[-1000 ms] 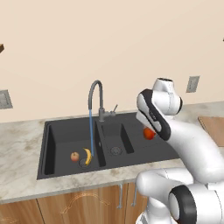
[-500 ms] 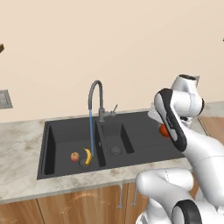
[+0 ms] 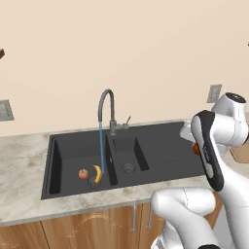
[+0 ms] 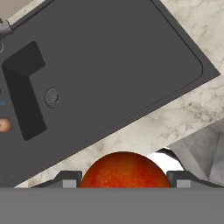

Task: Pick the peach, apple, banana from the sink and place them on the cutting board to airdry. Then turn off the sink faucet.

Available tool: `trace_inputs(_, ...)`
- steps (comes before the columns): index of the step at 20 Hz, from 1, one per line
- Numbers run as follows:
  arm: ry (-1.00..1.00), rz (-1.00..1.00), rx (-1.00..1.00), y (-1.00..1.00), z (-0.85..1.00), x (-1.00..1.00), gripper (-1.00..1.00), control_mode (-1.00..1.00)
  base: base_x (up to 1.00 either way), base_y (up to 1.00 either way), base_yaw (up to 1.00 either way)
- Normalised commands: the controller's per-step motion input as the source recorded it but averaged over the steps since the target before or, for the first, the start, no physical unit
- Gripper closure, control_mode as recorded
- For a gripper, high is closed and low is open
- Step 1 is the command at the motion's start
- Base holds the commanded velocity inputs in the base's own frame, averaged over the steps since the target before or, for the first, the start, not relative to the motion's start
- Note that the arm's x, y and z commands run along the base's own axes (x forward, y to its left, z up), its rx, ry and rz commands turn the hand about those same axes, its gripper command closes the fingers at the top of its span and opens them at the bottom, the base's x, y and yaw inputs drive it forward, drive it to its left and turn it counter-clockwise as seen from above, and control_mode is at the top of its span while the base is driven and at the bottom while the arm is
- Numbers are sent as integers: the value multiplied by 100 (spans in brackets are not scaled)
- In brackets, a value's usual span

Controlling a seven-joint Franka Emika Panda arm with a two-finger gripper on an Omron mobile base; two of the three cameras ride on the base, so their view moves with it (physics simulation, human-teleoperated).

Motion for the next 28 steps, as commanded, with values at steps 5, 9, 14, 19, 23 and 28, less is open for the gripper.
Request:
trace_inputs(5, 8, 10, -1, -41, 46, -1, 100, -100, 0, 0, 0)
trace_inputs(9, -6, 19, -6, -60, 11, 0, 100, -100, 0, 0, 0)
trace_inputs(14, -5, 8, -9, -49, 1, 0, 100, -100, 0, 0, 0)
trace_inputs(19, -1, 2, -10, -53, 0, 0, 100, -100, 0, 0, 0)
trace_inputs(23, -4, 8, -7, -35, 0, 5, 100, -100, 0, 0, 0)
trace_inputs(28, -1, 10, -3, -53, -8, 7, 100, -100, 0, 0, 0)
